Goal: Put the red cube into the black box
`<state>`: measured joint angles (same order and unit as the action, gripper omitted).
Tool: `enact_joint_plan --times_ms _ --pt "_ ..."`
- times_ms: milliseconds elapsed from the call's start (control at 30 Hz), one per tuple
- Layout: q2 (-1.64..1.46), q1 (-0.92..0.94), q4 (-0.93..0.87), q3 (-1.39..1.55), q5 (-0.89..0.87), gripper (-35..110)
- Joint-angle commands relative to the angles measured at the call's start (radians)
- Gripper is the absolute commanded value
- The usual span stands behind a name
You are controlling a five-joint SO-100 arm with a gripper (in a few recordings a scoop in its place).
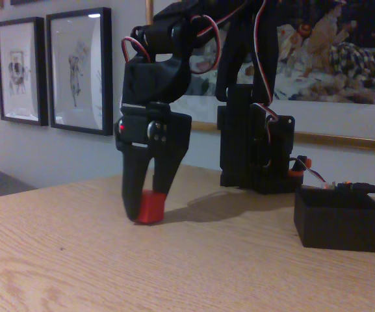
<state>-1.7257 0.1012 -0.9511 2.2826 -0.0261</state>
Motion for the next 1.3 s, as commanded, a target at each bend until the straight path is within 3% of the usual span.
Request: enact_joint_plan --times_ms 0,200,333,567,933,1267 --pt "-0.149 0.035 -0.077 -0.031 -0.025 7" --pt "-0.434 0.181 -0.319 -0.095 -0.031 4" --pt "-0.546 0.350 -0.382 -0.101 -0.023 4" --pt "-0.535 0.632 -0.351 -0.037 0.008 2" --pt "-0.425 0.910 -0.219 0.018 0.078 2" --pt "-0.298 0.996 -0.150 0.046 0.089 6"
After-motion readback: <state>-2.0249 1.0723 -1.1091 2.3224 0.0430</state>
